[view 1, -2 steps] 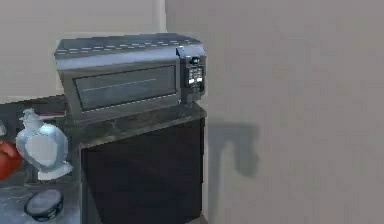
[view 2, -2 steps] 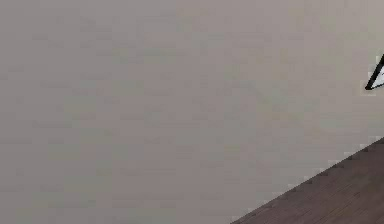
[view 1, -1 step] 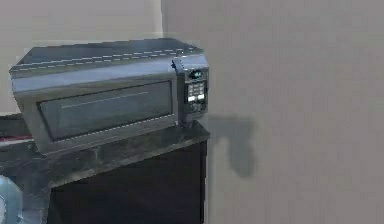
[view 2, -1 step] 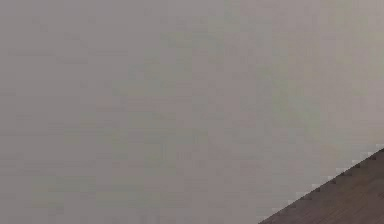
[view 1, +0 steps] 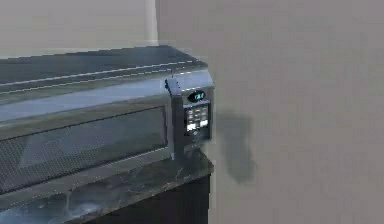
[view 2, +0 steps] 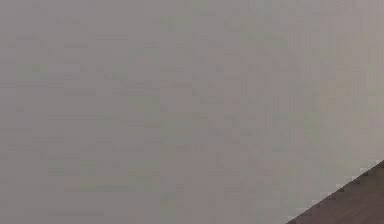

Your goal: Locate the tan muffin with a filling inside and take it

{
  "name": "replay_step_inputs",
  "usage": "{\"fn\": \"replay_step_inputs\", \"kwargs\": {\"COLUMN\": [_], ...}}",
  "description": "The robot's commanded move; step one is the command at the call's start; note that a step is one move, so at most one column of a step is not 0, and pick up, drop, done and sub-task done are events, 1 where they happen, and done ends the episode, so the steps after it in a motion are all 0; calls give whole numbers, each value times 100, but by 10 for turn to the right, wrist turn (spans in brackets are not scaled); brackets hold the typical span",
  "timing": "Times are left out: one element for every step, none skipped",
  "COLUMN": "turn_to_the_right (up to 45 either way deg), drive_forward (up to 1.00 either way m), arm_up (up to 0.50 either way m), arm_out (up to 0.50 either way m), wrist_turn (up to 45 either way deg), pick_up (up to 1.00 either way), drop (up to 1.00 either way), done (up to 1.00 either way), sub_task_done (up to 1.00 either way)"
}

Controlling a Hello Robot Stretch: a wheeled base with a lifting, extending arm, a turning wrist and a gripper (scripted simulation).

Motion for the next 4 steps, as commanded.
{"fn": "replay_step_inputs", "kwargs": {"turn_to_the_right": [-300,0,-450,-450], "drive_forward": [0,15,0,0], "arm_up": [0,0,0,0], "arm_out": [0,0,0,0], "wrist_turn": [0,0,0,0], "pick_up": [0,0,0,0], "drop": [0,0,0,0], "done": [0,0,0,0], "sub_task_done": [0,0,0,0]}}
